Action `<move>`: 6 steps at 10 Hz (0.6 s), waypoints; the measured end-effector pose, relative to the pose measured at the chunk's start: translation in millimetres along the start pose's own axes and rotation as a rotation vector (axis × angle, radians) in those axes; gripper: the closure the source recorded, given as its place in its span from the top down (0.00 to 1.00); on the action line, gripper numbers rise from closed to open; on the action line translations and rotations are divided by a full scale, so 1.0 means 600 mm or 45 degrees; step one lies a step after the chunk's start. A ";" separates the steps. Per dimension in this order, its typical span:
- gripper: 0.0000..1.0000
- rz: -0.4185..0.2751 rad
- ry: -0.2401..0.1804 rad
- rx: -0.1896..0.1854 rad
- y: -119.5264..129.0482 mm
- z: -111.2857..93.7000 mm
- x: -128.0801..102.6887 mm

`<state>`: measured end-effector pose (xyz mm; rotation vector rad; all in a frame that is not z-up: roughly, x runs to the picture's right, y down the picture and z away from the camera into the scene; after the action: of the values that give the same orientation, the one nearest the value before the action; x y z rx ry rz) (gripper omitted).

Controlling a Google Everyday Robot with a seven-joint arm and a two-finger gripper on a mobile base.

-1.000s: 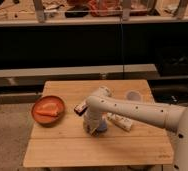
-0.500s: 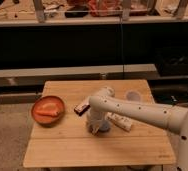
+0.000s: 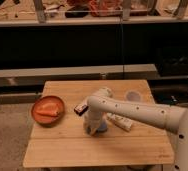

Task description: Wipe the white sponge on the table

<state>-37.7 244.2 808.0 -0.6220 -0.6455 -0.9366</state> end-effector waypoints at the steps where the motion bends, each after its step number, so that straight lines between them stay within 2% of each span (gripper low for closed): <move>1: 0.04 -0.044 -0.004 -0.011 -0.016 0.008 -0.023; 3: 0.04 -0.151 -0.004 -0.038 -0.034 0.024 -0.089; 6: 0.04 -0.233 0.007 -0.070 -0.012 0.029 -0.142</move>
<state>-85.3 298.1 758.3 -0.6162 -0.6820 -1.1293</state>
